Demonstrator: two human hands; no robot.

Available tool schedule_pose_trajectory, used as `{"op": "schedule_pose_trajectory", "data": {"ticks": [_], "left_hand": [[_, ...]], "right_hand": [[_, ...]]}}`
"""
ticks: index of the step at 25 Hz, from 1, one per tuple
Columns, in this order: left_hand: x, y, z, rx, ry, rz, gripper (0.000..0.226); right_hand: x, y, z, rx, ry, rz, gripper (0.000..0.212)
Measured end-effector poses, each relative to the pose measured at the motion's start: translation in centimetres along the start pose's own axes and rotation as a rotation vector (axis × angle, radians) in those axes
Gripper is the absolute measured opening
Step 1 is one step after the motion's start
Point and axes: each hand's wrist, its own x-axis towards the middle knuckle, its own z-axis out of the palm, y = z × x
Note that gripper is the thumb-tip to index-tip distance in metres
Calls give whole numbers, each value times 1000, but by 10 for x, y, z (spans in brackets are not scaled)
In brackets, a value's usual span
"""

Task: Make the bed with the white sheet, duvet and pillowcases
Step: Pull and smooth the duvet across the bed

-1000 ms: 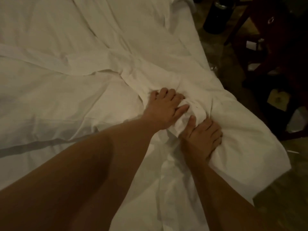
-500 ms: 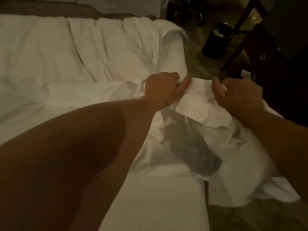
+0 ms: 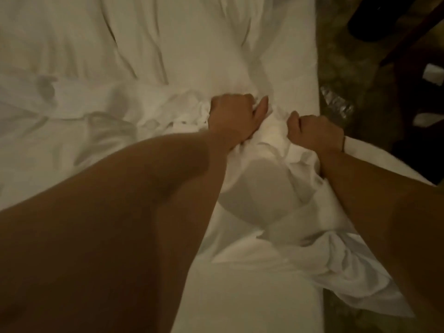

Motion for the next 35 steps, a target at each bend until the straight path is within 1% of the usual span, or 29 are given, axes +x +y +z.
{"op": "schedule_pose_trajectory", "data": {"ticks": [3,6,9,10,12,13,15,17,18,19,20,21,22,23,26,27,29,30,32,35], "left_hand": [[8,3,23,37,0,10,58],[9,3,27,43,-2,-11,58],[6,0,18,-74,-20,-50,53],[1,-1,12,-132,-14,-40,49],[-11,-3,-4,-232,53,26,44],[-21,-5,-13,-265,97,66,45],[-49,-13,-35,-274,225,141,46],[-84,-26,-58,-245,350,147,39],[-106,-35,-68,-231,392,126,35],[-131,-45,-78,-212,418,102,33],[-157,-57,-84,-177,422,90,32],[-184,-69,-84,-132,413,91,32],[-212,-81,-80,-79,389,100,34],[-237,-92,-73,-31,350,109,38],[-284,-115,-48,42,178,86,51],[-291,-119,-39,40,111,57,55],[-293,-121,-18,14,21,30,63],[-291,-119,-5,-1,16,28,65],[-287,-114,14,-8,55,-3,60],[-270,-107,24,16,142,-88,47]], "right_hand": [[5,13,32,-15,-22,-13,58],[5,14,32,14,-21,5,60],[5,14,13,102,-98,30,65],[4,13,4,109,-97,23,69],[2,12,-21,166,11,45,79],[-2,10,-35,192,80,67,76],[-22,-6,-71,156,195,58,67],[-62,-37,-100,117,344,-47,62],[-92,-57,-104,148,420,-127,54],[-131,-79,-103,192,453,-217,45],[-172,-97,-92,182,445,-308,38],[-209,-108,-73,111,427,-385,36],[-240,-113,-54,21,404,-442,37],[-258,-109,-36,-59,371,-450,39],[-271,-85,1,-204,330,-255,49],[-273,-79,11,-217,320,-227,55],[-275,-71,38,-236,321,-254,69],[-274,-69,52,-238,320,-263,75],[-268,-69,70,-251,327,-250,79],[-256,-67,81,-293,398,-210,69]]}}
